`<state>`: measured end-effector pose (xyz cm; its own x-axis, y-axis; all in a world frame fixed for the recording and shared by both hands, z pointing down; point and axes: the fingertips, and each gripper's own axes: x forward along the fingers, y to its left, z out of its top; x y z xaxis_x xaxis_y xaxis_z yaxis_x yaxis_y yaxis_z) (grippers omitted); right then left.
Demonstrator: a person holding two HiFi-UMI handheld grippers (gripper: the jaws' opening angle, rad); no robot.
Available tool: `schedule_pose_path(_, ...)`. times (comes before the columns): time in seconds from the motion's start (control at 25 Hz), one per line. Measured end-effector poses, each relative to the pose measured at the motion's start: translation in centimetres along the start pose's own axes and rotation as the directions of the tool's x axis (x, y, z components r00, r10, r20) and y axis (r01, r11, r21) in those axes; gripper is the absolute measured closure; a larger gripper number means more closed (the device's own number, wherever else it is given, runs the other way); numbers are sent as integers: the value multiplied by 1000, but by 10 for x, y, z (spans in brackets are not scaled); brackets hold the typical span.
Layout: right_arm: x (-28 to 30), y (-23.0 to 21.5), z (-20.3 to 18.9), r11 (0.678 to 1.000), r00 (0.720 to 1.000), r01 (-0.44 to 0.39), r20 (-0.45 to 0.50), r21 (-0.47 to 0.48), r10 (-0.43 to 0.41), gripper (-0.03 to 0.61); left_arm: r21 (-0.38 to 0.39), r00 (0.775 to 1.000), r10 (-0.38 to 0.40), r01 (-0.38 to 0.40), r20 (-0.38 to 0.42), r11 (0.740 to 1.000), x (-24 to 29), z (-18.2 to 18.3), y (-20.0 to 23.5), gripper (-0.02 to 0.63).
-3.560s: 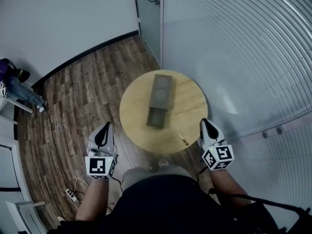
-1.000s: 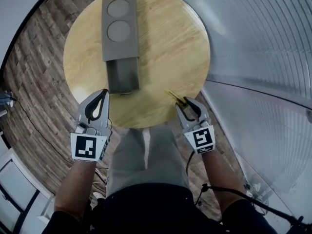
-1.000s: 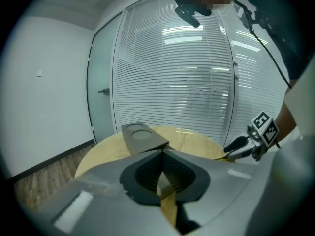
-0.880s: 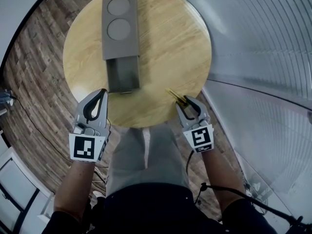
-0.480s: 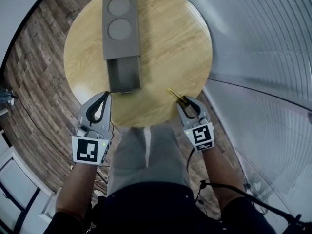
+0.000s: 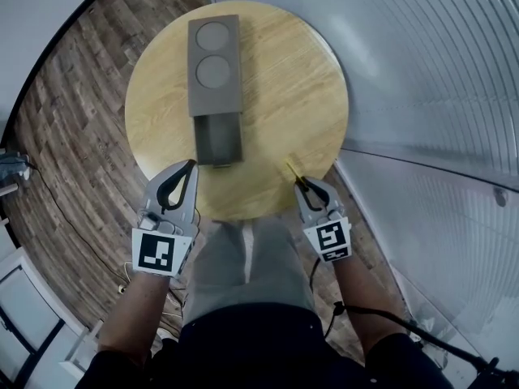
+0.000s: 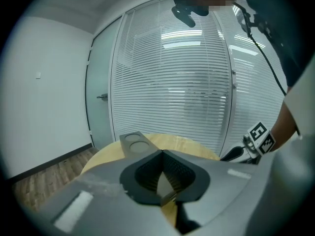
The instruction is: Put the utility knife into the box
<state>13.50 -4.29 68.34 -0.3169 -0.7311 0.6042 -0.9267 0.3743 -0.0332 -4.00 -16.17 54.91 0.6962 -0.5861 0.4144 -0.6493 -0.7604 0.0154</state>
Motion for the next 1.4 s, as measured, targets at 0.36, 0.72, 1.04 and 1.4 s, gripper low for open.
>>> schedule_pose_path(0.36, -38, -4, 71, 999, 995, 15, 103, 44, -19, 515, 47, 999, 20, -21, 35, 999, -24, 50, 12, 609)
schedule_pose_path(0.72, -74, -1, 143, 994, 974, 26, 220, 110, -50, 517, 42, 992, 35, -40, 121, 998, -66, 94, 9, 609)
schedule_pose_path(1.04, -100, 6, 191, 990, 954, 1, 296, 140, -42, 517, 102, 979, 110, -129, 174, 986, -119, 122, 36, 609)
schedule_pose_path(1.4, -113, 14, 236, 997, 934, -13, 356, 76, -15, 517, 82, 961, 170, -192, 220, 978, -145, 141, 52, 609)
